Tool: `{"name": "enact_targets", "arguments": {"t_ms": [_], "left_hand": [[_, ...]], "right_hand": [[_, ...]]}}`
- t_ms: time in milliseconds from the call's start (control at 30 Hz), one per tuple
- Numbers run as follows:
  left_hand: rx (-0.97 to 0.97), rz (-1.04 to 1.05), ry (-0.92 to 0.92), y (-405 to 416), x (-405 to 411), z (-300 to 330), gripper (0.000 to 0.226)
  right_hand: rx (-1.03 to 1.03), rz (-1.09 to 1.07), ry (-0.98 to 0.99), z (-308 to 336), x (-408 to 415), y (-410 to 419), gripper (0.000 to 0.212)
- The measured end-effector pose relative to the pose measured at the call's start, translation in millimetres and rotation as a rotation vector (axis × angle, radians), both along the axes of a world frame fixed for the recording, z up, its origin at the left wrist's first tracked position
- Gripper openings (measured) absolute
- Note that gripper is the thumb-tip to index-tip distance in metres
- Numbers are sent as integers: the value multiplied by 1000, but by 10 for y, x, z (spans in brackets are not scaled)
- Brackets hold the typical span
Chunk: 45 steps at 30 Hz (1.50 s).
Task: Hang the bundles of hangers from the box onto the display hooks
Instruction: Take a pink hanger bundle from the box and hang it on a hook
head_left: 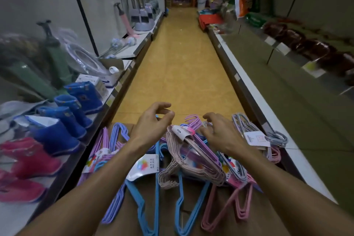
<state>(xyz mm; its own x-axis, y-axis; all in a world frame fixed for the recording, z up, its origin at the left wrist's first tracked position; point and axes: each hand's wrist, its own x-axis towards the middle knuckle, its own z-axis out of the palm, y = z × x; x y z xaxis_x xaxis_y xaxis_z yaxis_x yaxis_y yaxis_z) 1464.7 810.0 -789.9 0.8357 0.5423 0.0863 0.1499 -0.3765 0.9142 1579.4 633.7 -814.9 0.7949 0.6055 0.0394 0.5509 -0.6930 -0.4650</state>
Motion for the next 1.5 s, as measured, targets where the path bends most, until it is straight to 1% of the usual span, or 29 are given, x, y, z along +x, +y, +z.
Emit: {"name": "enact_targets", "arguments": {"t_ms": [133, 233, 333, 433, 533, 700, 800, 900, 967, 1033, 1100, 1267, 1367, 1500], "left_hand": [[-94, 48, -18, 86, 153, -457, 28], [-141, 74, -29, 147, 204, -724, 28], [-185, 89, -18, 167, 239, -999, 24], [-261, 107, -12, 139, 218, -1272, 18], [-275, 112, 25, 106, 161, -1460, 20], [-288, 100, 75, 88, 61, -1607, 15], [-302, 94, 100, 58, -1, -1695, 12], [-324, 92, 106, 29, -65, -1751, 16], [-327, 95, 110, 17, -94, -1766, 18], [-342, 112, 100, 10, -104, -1774, 19], [-364, 123, 80, -3, -98, -1783, 21], [-437, 87, 21, -140, -78, -1739, 31], [-472, 42, 16, -215, -36, -1717, 35], [-465, -9, 64, -302, 28, -1748, 40]], "right_hand": [[-9, 17, 20, -547, 180, 130, 48], [-13, 11, 27, -839, 289, 222, 52], [-20, 7, 69, -1094, 362, 301, 60], [-78, 7, 126, -1327, 361, 368, 58], [-141, 5, 160, -1467, 331, 430, 54], [-206, -56, 124, -1572, 288, 497, 41], [-236, -44, 83, -1635, 264, 483, 47], [-178, -14, 41, -1618, 263, 465, 49], [-114, 6, 14, -1571, 278, 440, 46], [-16, 7, 30, -1513, 285, 372, 41], [71, -25, 70, -1437, 296, 287, 39], [223, -170, 133, -1308, 378, 103, 44], [427, -273, 235, -1286, 363, 86, 39], [721, -373, 479, -1213, 274, 150, 15]]}}
